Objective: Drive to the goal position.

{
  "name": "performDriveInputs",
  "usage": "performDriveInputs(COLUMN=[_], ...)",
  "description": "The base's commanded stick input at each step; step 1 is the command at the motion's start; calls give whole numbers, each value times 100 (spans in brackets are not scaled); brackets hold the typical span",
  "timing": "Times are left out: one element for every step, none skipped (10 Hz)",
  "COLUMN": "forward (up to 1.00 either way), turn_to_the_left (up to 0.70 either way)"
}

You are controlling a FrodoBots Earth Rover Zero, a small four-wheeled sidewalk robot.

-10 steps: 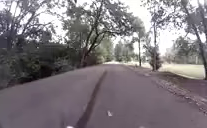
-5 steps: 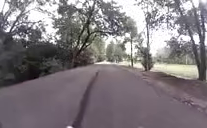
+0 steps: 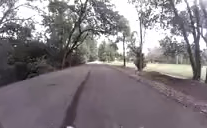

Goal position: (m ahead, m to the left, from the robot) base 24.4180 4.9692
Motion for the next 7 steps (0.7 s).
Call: performDriveInputs(forward=[100,100,100,100,100,100,100], turn_to_the_left=[-1,-2,-2,-2,-2,-1,0])
